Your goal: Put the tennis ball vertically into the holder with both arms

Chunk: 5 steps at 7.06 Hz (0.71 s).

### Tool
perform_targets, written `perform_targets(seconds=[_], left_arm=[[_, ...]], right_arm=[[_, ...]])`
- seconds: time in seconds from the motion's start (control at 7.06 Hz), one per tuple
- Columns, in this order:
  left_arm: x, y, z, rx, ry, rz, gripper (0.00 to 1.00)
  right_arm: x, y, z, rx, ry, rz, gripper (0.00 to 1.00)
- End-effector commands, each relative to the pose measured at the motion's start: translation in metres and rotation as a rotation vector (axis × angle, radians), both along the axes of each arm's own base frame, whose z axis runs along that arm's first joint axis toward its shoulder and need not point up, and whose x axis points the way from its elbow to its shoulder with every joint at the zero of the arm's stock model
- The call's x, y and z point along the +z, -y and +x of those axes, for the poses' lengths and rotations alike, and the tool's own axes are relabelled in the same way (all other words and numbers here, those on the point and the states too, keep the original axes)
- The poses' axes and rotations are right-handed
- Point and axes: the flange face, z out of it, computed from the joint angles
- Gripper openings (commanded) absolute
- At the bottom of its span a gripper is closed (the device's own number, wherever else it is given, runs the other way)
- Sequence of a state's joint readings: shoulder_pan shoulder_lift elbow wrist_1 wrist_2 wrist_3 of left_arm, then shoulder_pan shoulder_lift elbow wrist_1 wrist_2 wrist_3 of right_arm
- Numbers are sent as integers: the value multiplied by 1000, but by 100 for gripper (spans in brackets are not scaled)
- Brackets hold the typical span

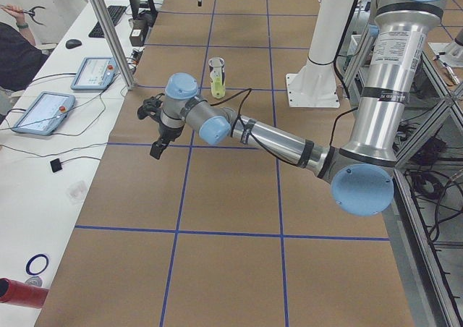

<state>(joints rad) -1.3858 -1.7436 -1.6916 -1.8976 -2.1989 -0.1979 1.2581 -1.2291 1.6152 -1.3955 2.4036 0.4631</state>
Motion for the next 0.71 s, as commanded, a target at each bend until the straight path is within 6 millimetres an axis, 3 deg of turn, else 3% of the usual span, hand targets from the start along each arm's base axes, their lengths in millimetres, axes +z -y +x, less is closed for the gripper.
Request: perform_targets(seconds=[0.0, 0.14, 0.28, 0.57], left_arm=[[40, 2, -61, -9, 39, -209, 99], [58, -1, -86, 124, 109, -139, 99], [77, -7, -108, 149, 118, -184, 99], [125, -20, -119, 202, 126, -231, 100]], right_arm=[[79, -10, 35, -203, -255, 26, 99], [115, -25, 59, -258, -303, 19, 99], [143, -40, 108, -188, -289, -40, 99], [165, -53, 158, -130, -285, -69, 99]])
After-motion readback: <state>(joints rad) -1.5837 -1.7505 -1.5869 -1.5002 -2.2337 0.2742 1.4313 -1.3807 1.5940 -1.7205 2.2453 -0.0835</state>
